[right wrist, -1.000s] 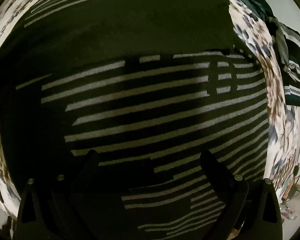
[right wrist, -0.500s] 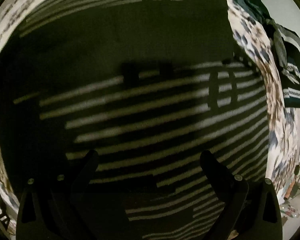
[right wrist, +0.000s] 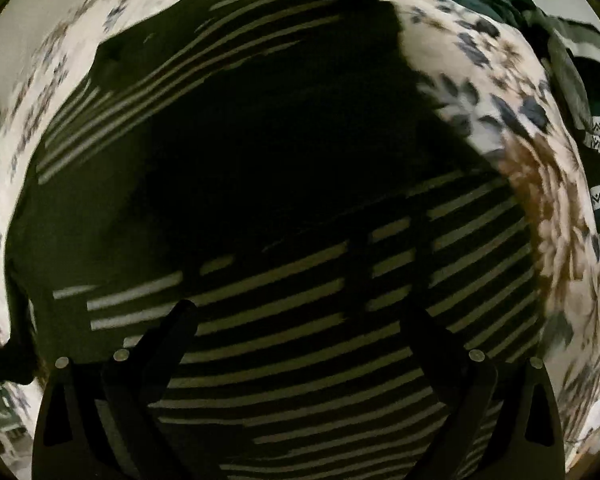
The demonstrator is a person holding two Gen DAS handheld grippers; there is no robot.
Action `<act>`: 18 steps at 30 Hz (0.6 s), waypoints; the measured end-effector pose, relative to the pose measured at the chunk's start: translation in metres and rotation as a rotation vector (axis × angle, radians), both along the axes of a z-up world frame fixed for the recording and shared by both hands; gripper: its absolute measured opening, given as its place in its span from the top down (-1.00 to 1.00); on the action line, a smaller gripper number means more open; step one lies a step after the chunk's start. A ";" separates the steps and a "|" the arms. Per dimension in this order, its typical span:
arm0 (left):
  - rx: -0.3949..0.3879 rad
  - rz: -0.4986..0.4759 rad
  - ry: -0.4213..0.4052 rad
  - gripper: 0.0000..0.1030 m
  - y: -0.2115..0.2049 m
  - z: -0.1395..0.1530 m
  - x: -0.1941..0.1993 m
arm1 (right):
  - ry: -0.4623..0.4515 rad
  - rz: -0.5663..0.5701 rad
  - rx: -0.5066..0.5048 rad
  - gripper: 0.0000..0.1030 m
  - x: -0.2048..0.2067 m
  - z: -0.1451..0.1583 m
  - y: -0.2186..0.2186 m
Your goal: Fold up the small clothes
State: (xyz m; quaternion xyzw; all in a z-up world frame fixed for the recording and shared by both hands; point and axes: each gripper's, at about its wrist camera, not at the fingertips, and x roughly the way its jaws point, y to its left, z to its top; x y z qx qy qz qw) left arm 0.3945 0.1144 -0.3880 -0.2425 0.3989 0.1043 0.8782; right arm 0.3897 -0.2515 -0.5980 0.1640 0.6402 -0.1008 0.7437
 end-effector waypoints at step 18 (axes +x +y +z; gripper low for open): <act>0.009 -0.467 0.237 -0.52 -0.275 -0.056 0.021 | -0.004 0.044 0.091 -0.99 0.001 0.027 -0.188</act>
